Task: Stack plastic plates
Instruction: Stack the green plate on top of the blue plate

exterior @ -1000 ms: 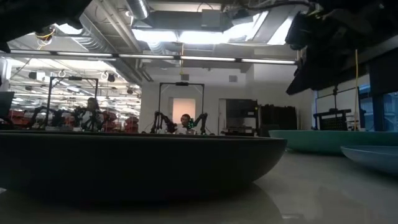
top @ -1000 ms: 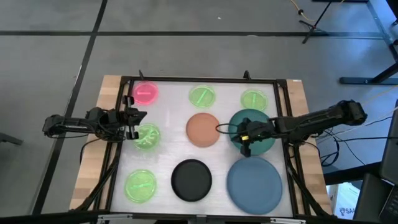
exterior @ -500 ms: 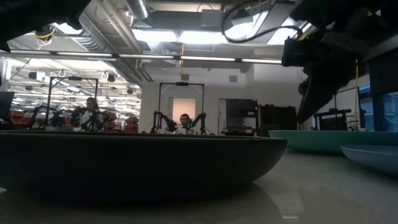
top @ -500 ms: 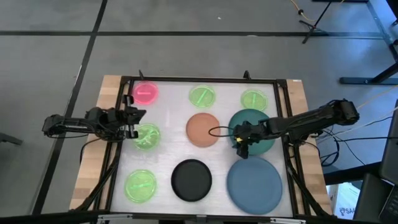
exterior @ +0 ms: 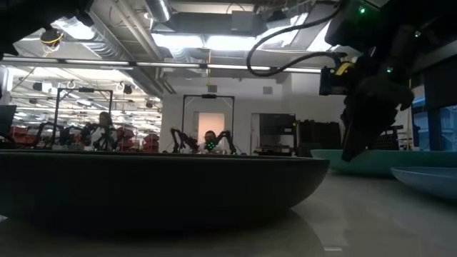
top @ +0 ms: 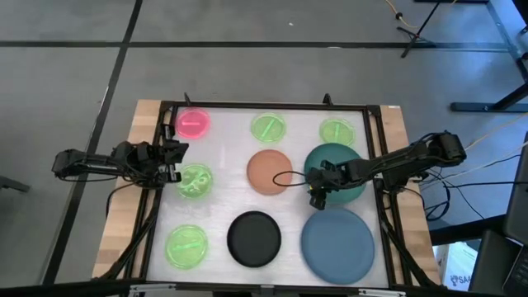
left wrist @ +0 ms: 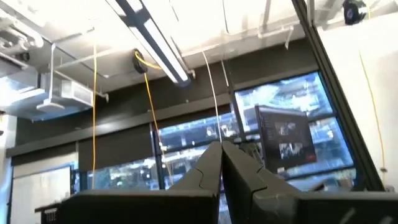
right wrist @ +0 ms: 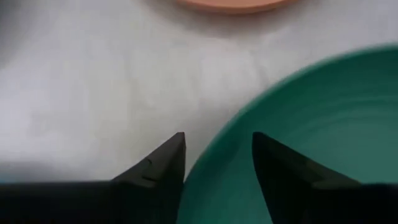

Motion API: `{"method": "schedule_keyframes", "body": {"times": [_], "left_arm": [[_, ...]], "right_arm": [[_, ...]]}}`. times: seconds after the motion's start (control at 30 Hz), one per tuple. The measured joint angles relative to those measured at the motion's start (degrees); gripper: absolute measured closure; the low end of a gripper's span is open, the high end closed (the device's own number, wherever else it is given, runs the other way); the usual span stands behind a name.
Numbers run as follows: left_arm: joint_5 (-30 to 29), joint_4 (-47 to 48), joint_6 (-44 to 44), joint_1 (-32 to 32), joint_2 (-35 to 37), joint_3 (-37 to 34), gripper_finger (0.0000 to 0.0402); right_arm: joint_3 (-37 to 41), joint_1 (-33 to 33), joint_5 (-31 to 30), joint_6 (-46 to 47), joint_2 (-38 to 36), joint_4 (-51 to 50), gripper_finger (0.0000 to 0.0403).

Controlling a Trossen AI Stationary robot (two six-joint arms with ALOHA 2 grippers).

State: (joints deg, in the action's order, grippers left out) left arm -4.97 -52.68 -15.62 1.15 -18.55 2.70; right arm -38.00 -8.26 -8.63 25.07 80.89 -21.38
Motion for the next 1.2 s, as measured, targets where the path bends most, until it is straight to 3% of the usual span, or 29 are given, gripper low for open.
{"method": "schedule_keyframes", "body": {"times": [0.23,0.4,0.57,0.73,1.2], "left_arm": [[-4.03,-3.76,0.1,0.02,-9.62,1.43,0.0395],[-3.48,-3.54,3.41,0.0,-14.48,3.38,0.0395],[-3.06,-3.48,4.88,-0.02,-17.7,4.26,0.0395],[-3.08,-3.57,6.39,-0.04,-19.3,4.63,0.0395],[-3.06,-3.46,7.6,-1.21,-19.78,4.63,0.0395]], "right_arm": [[0.0,0.03,-1.36,-1.79,0.02,-0.28,0.0331],[0.0,0.01,-1.95,-4.68,0.02,-0.23,0.0395],[-0.29,-2.29,-2.74,-4.51,-1.28,-1.17,0.0396],[-4.86,-8.78,-7.42,0.08,-3.67,-10.16,0.0399],[-25.01,-34.85,-9.34,20.74,-4.31,-29.72,0.0401]]}}
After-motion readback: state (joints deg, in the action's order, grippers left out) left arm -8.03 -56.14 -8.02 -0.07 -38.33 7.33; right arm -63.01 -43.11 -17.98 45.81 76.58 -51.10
